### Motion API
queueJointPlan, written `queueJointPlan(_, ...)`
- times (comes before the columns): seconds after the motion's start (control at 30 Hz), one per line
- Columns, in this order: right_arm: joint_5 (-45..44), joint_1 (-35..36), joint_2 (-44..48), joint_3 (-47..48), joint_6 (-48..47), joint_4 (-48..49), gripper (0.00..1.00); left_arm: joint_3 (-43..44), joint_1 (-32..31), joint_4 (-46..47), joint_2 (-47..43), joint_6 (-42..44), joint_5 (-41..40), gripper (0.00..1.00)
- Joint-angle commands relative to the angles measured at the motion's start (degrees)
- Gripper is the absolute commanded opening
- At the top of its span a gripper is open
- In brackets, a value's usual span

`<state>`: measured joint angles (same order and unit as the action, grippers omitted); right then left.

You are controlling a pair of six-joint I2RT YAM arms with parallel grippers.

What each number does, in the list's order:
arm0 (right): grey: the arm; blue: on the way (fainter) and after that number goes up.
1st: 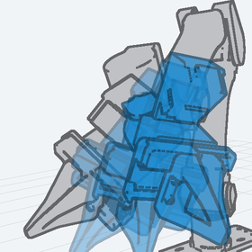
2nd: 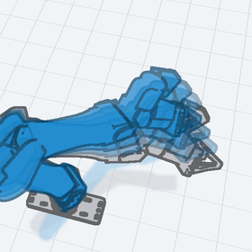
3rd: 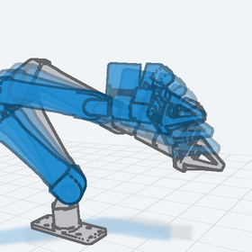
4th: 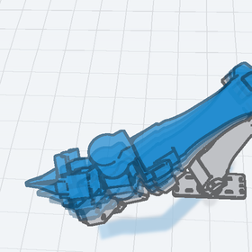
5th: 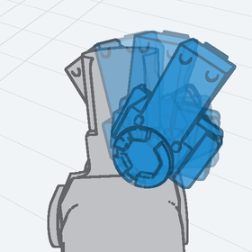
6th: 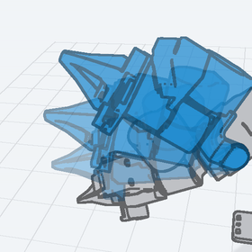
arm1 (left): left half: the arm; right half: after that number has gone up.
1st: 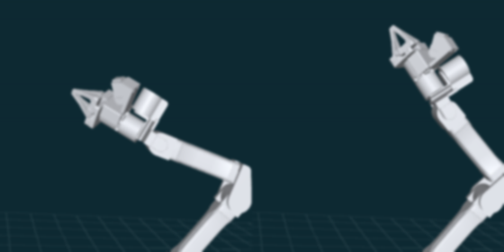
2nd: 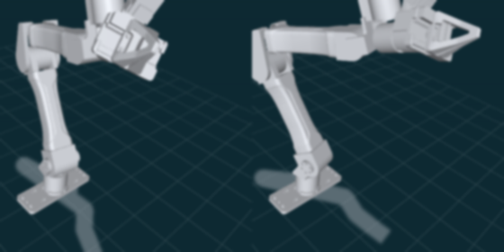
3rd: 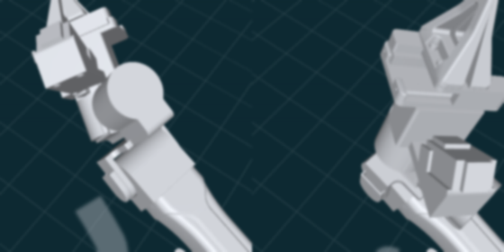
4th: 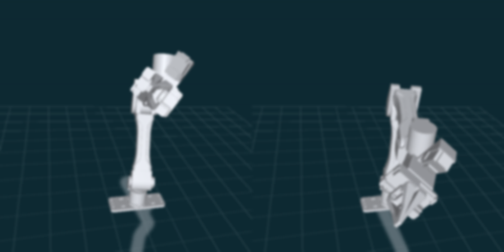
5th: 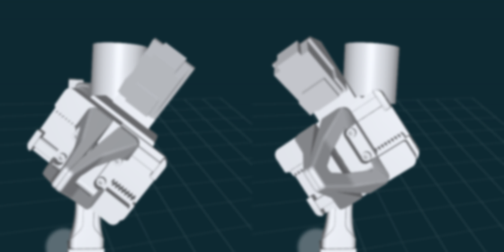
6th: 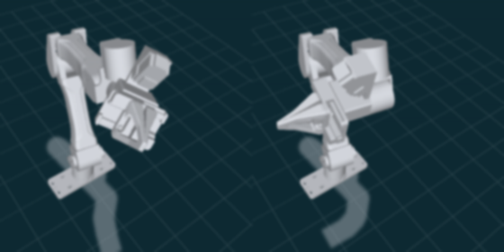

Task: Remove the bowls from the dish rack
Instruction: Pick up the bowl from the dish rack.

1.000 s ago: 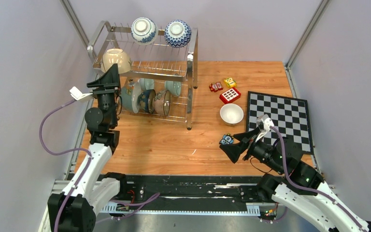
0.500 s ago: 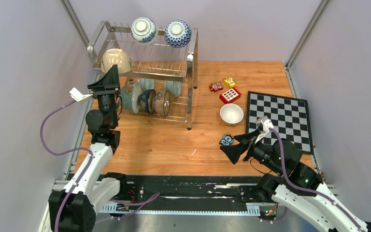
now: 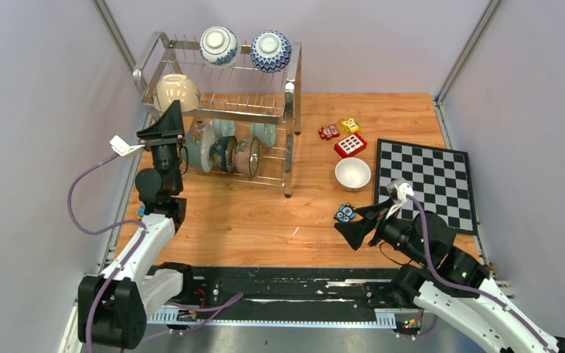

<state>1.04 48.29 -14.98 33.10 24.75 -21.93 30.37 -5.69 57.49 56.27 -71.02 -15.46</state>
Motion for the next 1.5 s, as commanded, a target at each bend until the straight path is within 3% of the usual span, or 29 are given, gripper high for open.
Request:
queueJointPlan(0.0, -1.0, 0.6, 0.3, -1.1, 0.9, -0.6, 0.94, -0.2, 0.5, 5.3, 1.8, 1.1, -0.6, 0.46)
queueJointPlan(0.3, -1.0, 0.6, -0.6, -1.5, 0.4, 0.3, 0.94, -0.9, 0.5, 10.1, 4.1, 1.0, -0.2, 0.47)
queueJointPlan(0.57, -1.0, 0.5, -1.6, -1.1, -0.1, 0.3, 0.94, -0.7, 0.6, 15.8, 7.9, -0.1, 1.1, 0.4)
queueJointPlan(0.97, -1.0, 0.6, -2.7, -0.6, -0.1, 0.4, 0.94, -0.3, 0.5, 18.9, 10.4, -0.4, 3.0, 0.17)
queueJointPlan(1.2, 0.8, 0.6, -6.7, 1.9, -0.9, -1.8, 0.94, -1.9, 0.5, 25.9, 14.1, -2.2, 3.6, 0.01)
queueJointPlan(1.47, -0.7, 0.6, -6.6, 1.9, 0.3, -1.1, 0.93, -0.9, 0.6, 26.8, 14.9, -1.9, 6.3, 0.0)
